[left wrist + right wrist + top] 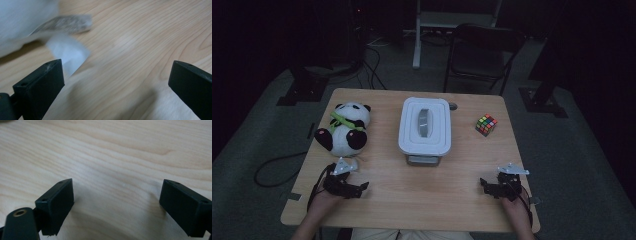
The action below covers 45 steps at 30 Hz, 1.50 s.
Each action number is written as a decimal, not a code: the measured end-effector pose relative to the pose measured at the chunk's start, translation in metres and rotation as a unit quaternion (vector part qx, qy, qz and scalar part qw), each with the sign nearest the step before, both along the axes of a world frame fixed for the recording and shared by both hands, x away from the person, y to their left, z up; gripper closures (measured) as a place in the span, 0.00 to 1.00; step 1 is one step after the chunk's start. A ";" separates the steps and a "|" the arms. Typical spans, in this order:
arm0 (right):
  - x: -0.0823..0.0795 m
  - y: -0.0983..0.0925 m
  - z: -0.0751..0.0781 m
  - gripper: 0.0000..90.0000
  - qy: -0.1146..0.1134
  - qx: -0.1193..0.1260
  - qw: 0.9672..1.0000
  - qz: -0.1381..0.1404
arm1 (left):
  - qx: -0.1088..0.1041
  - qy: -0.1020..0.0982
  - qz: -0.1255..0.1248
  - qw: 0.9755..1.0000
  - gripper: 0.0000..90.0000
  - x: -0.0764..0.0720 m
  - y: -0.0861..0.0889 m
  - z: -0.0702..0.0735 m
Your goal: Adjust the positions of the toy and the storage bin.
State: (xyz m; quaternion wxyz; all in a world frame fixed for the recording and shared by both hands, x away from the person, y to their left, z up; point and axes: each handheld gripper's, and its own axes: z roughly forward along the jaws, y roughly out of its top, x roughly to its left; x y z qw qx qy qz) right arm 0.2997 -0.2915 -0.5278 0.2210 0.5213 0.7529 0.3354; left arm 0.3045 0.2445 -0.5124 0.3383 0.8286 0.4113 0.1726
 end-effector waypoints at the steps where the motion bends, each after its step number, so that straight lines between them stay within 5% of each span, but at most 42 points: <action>1: 0.001 0.001 0.001 0.13 -0.003 0.001 1.000 0.000 | 0.001 0.000 -0.003 1.000 0.01 0.002 -0.003 0.000; 7: 0.009 0.012 0.003 0.15 -0.021 -0.017 0.999 0.022 | 0.006 0.001 -0.025 1.000 0.02 0.011 -0.023 0.001; 22: 0.044 0.050 0.015 0.15 -0.040 -0.015 0.998 0.053 | 0.004 -0.003 -0.050 0.999 0.02 0.051 -0.063 0.013; 34: 0.074 0.073 0.024 0.15 -0.061 0.001 0.996 0.064 | 0.002 -0.021 -0.022 1.000 0.02 0.094 -0.080 0.029; 40: 0.092 0.082 0.024 0.15 -0.061 0.007 0.996 0.066 | -0.013 -0.022 0.011 1.000 0.02 0.115 -0.085 0.031; 45: 0.105 0.086 0.022 0.16 -0.064 0.028 0.996 0.062 | -0.004 -0.029 0.045 0.999 0.02 0.124 -0.096 0.030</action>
